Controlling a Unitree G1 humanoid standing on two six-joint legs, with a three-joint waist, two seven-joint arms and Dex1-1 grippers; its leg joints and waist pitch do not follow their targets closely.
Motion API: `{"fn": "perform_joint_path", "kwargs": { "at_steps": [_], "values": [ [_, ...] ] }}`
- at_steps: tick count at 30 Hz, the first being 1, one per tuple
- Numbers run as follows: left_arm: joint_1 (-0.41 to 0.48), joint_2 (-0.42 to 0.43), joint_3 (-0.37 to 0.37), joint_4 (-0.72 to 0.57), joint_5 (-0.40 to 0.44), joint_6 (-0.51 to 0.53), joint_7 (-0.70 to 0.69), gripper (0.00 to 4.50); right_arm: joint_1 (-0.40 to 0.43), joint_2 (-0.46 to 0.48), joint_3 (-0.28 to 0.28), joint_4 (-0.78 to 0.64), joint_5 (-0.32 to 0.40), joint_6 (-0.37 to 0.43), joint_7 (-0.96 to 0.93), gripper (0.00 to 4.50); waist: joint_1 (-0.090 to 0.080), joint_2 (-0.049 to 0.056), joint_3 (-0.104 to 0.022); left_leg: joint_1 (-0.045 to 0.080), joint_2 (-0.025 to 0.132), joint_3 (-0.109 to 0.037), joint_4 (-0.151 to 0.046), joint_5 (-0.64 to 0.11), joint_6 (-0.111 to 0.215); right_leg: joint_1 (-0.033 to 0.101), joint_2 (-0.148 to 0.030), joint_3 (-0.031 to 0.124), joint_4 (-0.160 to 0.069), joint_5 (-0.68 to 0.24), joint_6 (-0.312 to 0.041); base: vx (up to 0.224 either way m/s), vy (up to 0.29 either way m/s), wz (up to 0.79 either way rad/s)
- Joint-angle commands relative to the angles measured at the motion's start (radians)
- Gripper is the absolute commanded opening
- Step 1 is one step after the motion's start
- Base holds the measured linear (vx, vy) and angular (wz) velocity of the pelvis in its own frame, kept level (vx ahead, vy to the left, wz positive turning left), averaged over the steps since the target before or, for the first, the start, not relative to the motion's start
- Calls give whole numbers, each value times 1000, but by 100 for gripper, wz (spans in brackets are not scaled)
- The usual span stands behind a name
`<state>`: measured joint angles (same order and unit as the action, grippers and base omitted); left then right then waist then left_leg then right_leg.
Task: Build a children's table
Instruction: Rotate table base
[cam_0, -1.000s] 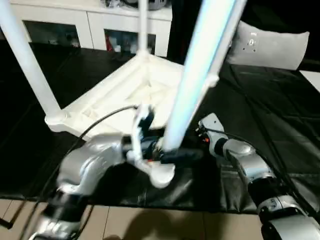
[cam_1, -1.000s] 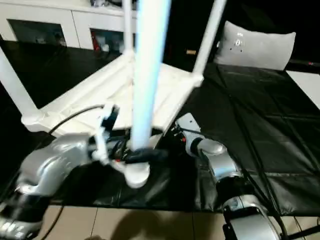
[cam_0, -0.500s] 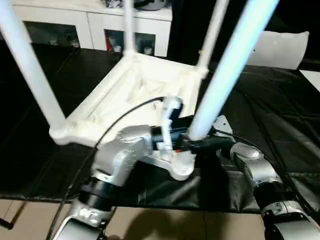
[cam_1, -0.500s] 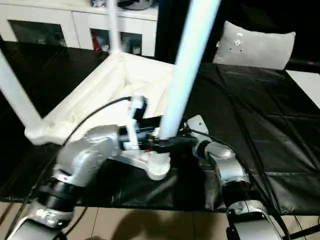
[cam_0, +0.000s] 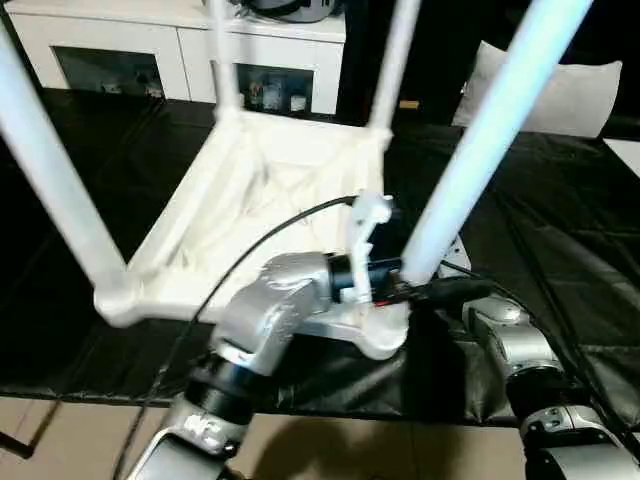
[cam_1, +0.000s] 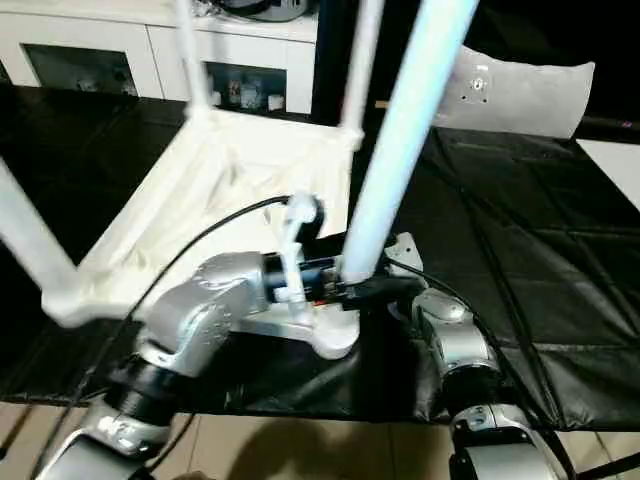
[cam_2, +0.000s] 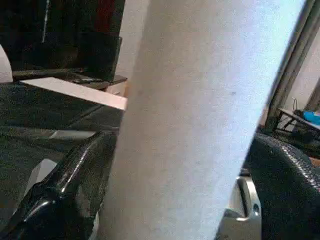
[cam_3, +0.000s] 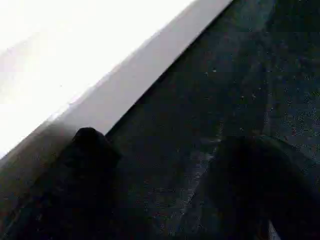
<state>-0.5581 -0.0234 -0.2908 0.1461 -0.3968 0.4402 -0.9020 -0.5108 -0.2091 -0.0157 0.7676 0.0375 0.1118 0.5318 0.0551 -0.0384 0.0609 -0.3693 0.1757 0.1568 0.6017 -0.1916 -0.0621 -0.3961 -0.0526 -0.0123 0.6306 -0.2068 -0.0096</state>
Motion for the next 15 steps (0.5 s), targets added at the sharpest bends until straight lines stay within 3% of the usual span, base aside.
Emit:
{"fn": "perform_joint_path", "kwargs": {
  "at_steps": [1, 2, 4, 5, 6, 8, 10, 11, 13, 15],
  "values": [
    [-22, -30, -39, 7, 16, -18, 6, 440, -6, 32, 14, -9, 26, -27, 20, 450, 11, 6, -68, 7, 40, -2, -65, -139, 43, 65, -74, 30, -72, 7, -282, 0, 0, 0],
    [-24, -25, -41, 15, 38, -36, 13, 440, 3, 22, 1, -17, 27, -35, 15, 450, 12, 11, -70, 7, 40, -2, -65, -131, 48, 65, -73, 31, -73, 13, -282, 0, 0, 0],
    [-28, -19, -42, 27, 57, -53, 21, 440, 15, 8, -10, -26, 29, -46, 10, 450, 14, 11, -69, 6, 41, -2, -65, -127, 55, 65, -73, 30, -71, 12, -281, 0, 0, 0],
    [-34, 0, -36, 46, 80, -76, 31, 440, 40, -12, -18, -57, 24, -63, -3, 450, 17, 25, -69, 6, 40, -3, -64, -124, 56, 63, -74, 30, -69, 10, -282, 0, 0, 0],
    [-34, 0, -36, 46, 80, -76, 31, 440, 40, -12, -18, -57, 24, -63, -3, 450, 18, 25, -67, 8, 40, -2, -64, -130, 57, 61, -72, 30, -76, 1, -276, 0, 0, 0],
    [-48, 72, -48, 100, 163, -154, 38, 440, 91, -67, -24, -130, 13, -60, 7, 450, 24, 23, -68, 6, 36, -5, -64, -131, 62, 65, -68, 29, -75, -11, -252, 0, 0, 0],
    [-51, 119, -59, 125, 205, -192, 23, 440, 122, -103, -24, -177, 2, -64, 24, 450, 30, 34, -67, 5, 36, -7, -65, -127, 65, 65, -70, 30, -76, -24, -231, 0, 0, 0],
    [-45, 181, -78, 143, 235, -213, -29, 440, 160, -151, -22, -234, -10, -71, 60, 450, 34, 29, -66, 6, 35, -4, -64, -131, 64, 65, -71, 31, -79, -43, -221, 0, 0, 0],
    [-39, 213, -91, 150, 253, -232, -59, 440, 180, -177, -19, -266, -19, -60, 73, 450, 36, 44, -65, 7, 35, -4, -66, -153, 52, 59, -70, 31, -82, -92, -217, 0, 0, 0],
    [-32, 234, -98, 151, 257, -235, -83, 440, 194, -196, -19, -290, -11, -39, 100, 450, 35, 43, -64, 7, 34, -5, -69, -178, 40, 58, -70, 30, -85, -139, -210, 0, 0, 0]
  ]
}}
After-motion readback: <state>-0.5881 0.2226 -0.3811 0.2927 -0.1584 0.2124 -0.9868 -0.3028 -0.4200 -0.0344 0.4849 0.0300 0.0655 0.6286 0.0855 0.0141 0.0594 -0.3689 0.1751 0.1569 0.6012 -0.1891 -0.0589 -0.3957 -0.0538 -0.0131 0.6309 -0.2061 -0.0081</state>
